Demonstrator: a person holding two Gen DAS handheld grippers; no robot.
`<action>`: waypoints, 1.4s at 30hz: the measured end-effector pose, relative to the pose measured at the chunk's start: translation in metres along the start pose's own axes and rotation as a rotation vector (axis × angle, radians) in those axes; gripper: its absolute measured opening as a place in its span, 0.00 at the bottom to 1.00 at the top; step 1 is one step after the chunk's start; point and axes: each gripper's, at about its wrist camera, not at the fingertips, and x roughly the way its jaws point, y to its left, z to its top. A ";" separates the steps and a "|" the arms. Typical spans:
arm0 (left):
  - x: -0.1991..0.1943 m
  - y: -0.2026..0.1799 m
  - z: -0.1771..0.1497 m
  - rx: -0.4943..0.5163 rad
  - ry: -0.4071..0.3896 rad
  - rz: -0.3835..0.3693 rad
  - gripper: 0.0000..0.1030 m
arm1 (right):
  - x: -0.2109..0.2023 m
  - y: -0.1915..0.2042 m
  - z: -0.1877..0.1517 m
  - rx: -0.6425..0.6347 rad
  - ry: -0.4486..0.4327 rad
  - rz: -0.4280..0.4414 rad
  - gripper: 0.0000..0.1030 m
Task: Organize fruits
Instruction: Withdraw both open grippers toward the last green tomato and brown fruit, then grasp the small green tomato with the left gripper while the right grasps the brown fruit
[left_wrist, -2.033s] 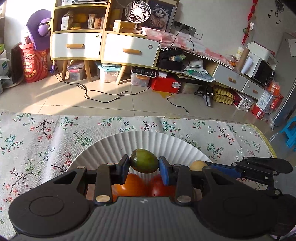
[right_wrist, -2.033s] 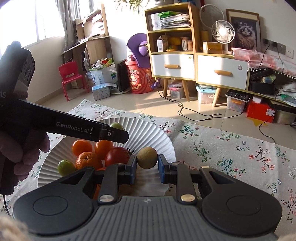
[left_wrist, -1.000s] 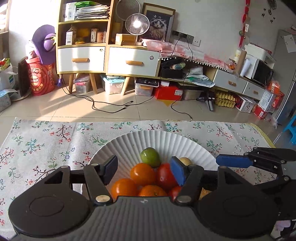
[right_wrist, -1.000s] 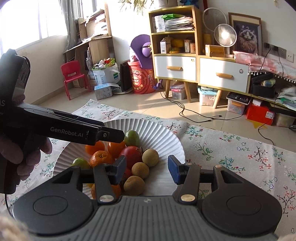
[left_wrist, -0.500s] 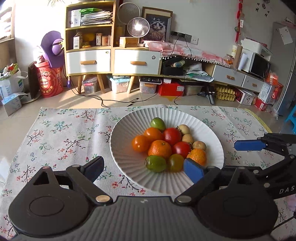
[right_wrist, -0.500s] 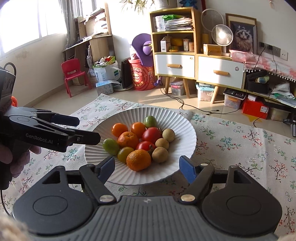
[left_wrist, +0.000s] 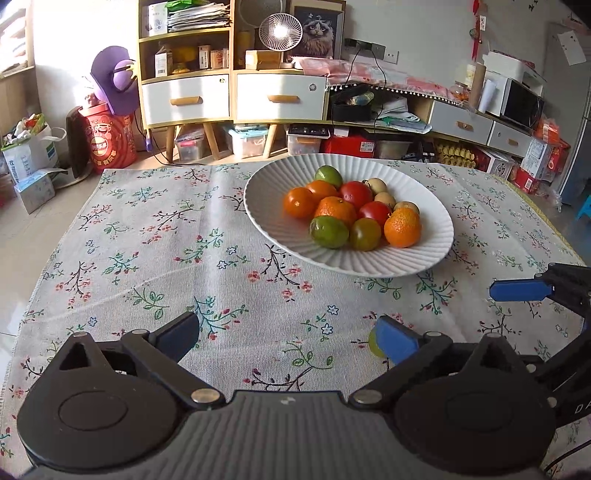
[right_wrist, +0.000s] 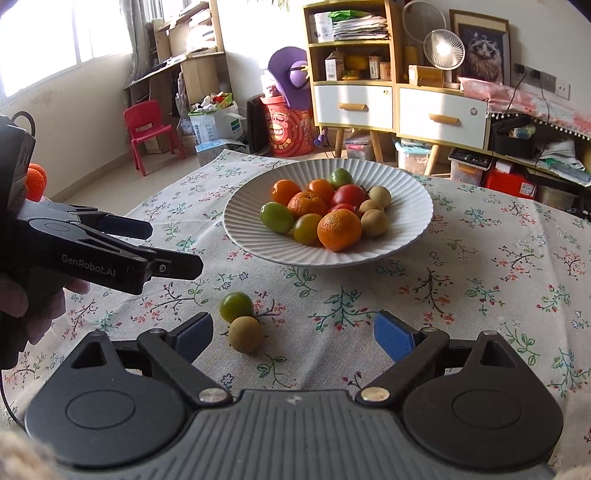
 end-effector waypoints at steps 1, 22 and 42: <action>0.000 0.002 -0.001 -0.002 0.002 -0.006 0.93 | 0.002 0.002 -0.003 -0.010 0.005 -0.006 0.90; 0.005 0.014 -0.021 -0.030 0.040 -0.040 0.93 | 0.014 0.031 -0.025 -0.140 0.032 0.000 0.84; 0.010 0.006 -0.027 0.028 0.063 -0.052 0.93 | 0.023 0.036 -0.014 -0.175 0.034 0.002 0.40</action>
